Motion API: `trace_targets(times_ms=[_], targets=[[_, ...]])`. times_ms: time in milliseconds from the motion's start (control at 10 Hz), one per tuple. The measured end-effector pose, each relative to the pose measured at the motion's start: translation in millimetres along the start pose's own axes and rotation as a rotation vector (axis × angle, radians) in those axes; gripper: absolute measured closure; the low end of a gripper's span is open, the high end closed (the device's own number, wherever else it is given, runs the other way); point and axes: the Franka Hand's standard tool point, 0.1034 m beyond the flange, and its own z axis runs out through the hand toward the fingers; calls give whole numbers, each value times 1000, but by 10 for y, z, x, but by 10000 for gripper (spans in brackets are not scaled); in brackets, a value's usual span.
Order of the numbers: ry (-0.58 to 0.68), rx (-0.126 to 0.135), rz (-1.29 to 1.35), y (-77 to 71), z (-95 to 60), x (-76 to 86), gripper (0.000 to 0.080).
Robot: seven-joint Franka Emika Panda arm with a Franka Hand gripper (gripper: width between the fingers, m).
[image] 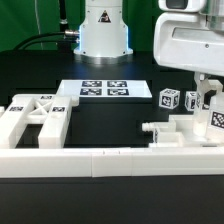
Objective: Assemble chair
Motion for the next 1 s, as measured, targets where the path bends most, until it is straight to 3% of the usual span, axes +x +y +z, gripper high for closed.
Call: trace_targets(times_ms=[600, 1000], targets=[[12, 20, 443, -11, 1, -1, 514], [14, 60, 849, -30, 0, -15, 512]])
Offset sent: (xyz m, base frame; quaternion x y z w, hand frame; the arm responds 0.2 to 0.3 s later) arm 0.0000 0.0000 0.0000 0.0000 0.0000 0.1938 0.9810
